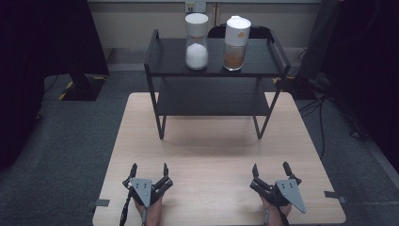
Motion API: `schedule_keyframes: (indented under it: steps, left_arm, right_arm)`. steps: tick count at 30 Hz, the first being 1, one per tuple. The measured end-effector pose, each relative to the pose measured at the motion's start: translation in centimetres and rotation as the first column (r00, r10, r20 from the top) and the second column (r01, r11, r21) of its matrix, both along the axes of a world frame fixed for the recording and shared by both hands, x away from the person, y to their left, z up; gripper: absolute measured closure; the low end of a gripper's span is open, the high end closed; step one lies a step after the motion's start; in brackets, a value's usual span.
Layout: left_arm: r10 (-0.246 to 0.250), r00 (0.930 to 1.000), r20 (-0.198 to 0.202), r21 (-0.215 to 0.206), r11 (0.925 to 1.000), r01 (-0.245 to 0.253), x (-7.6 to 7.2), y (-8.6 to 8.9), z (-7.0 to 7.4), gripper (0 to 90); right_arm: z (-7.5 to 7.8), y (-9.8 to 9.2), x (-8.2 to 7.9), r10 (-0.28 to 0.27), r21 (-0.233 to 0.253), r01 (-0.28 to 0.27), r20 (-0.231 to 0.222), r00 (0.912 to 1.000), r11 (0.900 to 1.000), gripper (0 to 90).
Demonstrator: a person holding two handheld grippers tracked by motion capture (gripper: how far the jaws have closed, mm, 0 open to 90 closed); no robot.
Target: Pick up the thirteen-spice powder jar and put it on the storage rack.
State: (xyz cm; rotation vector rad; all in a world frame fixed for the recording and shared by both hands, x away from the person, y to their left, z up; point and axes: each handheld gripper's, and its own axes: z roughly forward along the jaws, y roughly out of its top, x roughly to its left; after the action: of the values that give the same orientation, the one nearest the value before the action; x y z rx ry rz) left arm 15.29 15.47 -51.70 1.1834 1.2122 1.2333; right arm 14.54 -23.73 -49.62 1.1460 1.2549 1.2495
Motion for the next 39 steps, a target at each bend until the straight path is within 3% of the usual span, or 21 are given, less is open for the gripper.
schedule_keyframes:
  steps: [10, 15, 19, 39]
  left_arm:
    - [0.001, 1.0000, 0.000, 0.000, 1.0000, -0.001, 0.0, 0.0, 0.0, 0.0]
    - [0.002, 1.0000, 0.000, 0.000, 1.0000, -0.002, 0.0, 0.0, 0.0, 0.0]
    - [0.002, 1.0000, 0.000, 0.000, 1.0000, -0.002, 0.0, 0.0, 0.0, 0.0]
    - [0.005, 1.0000, 0.000, 0.000, 1.0000, -0.005, 0.0, -0.1, 0.0, 0.0]
  right_arm:
    - [-1.9, -0.2, -0.5, -0.006, -0.009, 0.006, 0.027, 0.9996, 1.000, 0.0]
    - [-1.9, -0.2, -0.4, -0.005, -0.009, 0.006, 0.006, 1.0000, 1.000, 0.0]
    - [-2.0, -0.3, -0.4, -0.009, 0.015, 0.009, 0.006, 0.9999, 1.000, 0.0]
    - [-2.0, 0.0, -0.4, -0.025, 0.013, 0.025, 0.007, 0.9997, 1.000, 0.0]
